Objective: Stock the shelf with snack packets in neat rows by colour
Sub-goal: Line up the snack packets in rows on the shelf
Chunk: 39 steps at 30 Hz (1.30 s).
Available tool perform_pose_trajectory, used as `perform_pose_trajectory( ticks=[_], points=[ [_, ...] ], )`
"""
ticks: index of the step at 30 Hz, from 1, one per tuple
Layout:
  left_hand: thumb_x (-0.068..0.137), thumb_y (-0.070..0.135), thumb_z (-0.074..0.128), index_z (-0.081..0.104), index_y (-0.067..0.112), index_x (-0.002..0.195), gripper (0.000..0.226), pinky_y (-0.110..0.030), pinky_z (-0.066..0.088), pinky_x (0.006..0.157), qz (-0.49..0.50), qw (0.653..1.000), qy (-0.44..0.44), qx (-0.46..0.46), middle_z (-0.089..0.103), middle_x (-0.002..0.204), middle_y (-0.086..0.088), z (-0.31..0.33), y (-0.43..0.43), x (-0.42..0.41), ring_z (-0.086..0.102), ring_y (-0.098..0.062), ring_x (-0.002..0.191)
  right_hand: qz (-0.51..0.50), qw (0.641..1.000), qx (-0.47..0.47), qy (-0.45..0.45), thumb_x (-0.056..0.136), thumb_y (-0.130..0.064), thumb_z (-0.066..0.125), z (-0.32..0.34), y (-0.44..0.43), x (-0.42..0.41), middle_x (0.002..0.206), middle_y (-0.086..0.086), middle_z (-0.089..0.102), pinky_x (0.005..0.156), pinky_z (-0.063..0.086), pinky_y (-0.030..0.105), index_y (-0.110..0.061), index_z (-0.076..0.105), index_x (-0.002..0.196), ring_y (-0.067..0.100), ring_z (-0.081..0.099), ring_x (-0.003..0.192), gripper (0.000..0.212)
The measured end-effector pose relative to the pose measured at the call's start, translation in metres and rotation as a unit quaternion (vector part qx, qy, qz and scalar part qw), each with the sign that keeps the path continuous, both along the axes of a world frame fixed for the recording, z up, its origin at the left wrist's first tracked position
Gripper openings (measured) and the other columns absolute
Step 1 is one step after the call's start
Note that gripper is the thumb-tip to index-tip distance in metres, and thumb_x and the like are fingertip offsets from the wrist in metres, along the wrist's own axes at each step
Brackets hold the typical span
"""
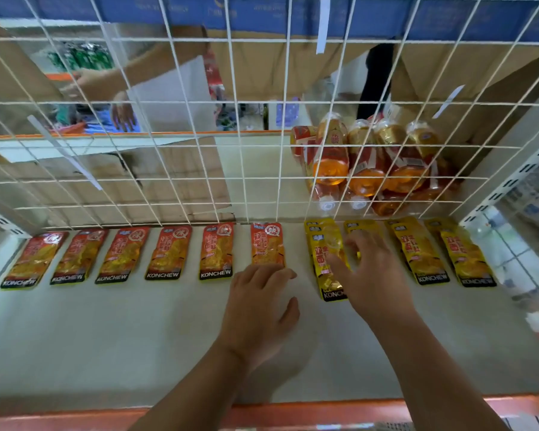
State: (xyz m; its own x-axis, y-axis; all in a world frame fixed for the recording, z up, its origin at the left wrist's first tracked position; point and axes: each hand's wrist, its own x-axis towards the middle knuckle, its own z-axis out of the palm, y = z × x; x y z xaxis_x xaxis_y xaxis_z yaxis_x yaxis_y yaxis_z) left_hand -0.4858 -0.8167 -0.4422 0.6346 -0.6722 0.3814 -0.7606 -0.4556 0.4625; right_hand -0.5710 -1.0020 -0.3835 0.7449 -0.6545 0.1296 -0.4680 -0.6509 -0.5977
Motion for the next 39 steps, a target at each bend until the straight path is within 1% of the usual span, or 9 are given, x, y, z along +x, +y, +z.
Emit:
perform_pose_trajectory(
  ticks=[7,15,18,22,24,28,30,33,39],
  points=[
    [0.087,0.040,0.063,0.065,0.024,0.127,0.042,-0.036,0.043,0.101,0.116,0.992,-0.022,-0.040,0.062,0.127,0.007,0.066,0.032,0.001,0.056,-0.017,0.120,0.142,0.987,-0.010,-0.073,0.086,-0.028,0.073,0.048,0.023,0.022,0.095,-0.006,0.056,0.070,0.040,0.030,-0.024,0.061,0.106,0.014,0.054,0.082,0.024],
    [0.086,0.039,0.061,0.064,0.023,0.128,0.045,-0.042,0.041,0.107,0.249,0.946,-0.180,-0.106,0.061,0.130,0.005,0.215,0.139,0.020,0.056,-0.023,0.122,0.318,0.929,-0.007,-0.189,0.084,-0.020,0.075,0.158,0.118,0.082,0.099,-0.012,0.058,0.072,0.036,0.006,-0.026,0.063,0.110,0.004,0.054,0.087,0.029],
    [0.086,0.037,0.060,0.066,0.021,0.126,0.044,-0.040,0.042,0.106,0.290,0.919,-0.241,-0.117,0.062,0.127,0.003,0.265,0.201,0.020,0.057,-0.021,0.120,0.374,0.897,-0.024,-0.235,0.087,-0.029,0.072,0.202,0.174,0.098,0.105,-0.019,0.055,0.075,0.040,0.012,-0.035,0.060,0.115,0.000,0.054,0.093,0.032],
    [0.086,0.036,0.058,0.068,0.017,0.124,0.043,-0.031,0.039,0.103,0.343,0.884,-0.294,-0.116,0.063,0.124,-0.001,0.317,0.302,0.016,0.055,-0.021,0.117,0.425,0.859,-0.044,-0.283,0.089,-0.033,0.071,0.254,0.263,0.120,0.104,-0.015,0.057,0.078,0.048,0.027,-0.032,0.061,0.118,0.003,0.056,0.091,0.031],
    [0.085,0.036,0.058,0.067,0.016,0.125,0.045,-0.030,0.038,0.103,0.359,0.873,-0.315,-0.101,0.063,0.125,-0.002,0.337,0.359,0.015,0.053,-0.021,0.118,0.448,0.840,-0.062,-0.301,0.087,-0.033,0.070,0.276,0.312,0.131,0.099,-0.012,0.058,0.075,0.046,0.028,-0.030,0.063,0.114,0.006,0.056,0.085,0.028],
    [0.084,0.043,0.055,0.066,0.022,0.126,0.048,-0.038,0.045,0.103,0.385,0.876,-0.286,-0.055,0.064,0.126,0.001,0.370,0.469,0.022,0.055,-0.021,0.119,0.464,0.821,-0.081,-0.323,0.083,-0.027,0.074,0.317,0.407,0.153,0.094,-0.010,0.062,0.069,0.037,0.013,-0.025,0.067,0.106,0.008,0.054,0.082,0.024],
    [0.084,0.048,0.053,0.066,0.023,0.127,0.051,-0.041,0.046,0.103,0.392,0.884,-0.253,-0.029,0.066,0.125,0.003,0.382,0.518,0.026,0.058,-0.023,0.120,0.469,0.821,-0.087,-0.312,0.084,-0.027,0.073,0.332,0.446,0.164,0.090,-0.009,0.061,0.072,0.043,0.022,-0.025,0.066,0.102,0.014,0.056,0.083,0.019],
    [0.084,0.053,0.050,0.066,0.027,0.127,0.053,-0.035,0.043,0.103,0.394,0.890,-0.229,0.013,0.067,0.123,0.006,0.394,0.574,0.037,0.057,-0.019,0.118,0.467,0.826,-0.108,-0.297,0.085,-0.030,0.071,0.346,0.487,0.181,0.088,-0.005,0.060,0.075,0.050,0.035,-0.026,0.064,0.097,0.019,0.058,0.084,0.015],
    [0.085,0.050,0.058,0.065,0.036,0.125,0.043,-0.029,0.040,0.096,0.376,0.904,-0.200,0.027,0.063,0.119,0.017,0.410,0.624,0.077,0.055,-0.009,0.114,0.438,0.849,-0.153,-0.251,0.085,-0.037,0.068,0.356,0.513,0.214,0.093,-0.014,0.057,0.075,0.049,0.033,-0.035,0.062,0.093,0.013,0.059,0.089,0.010]
  ],
)
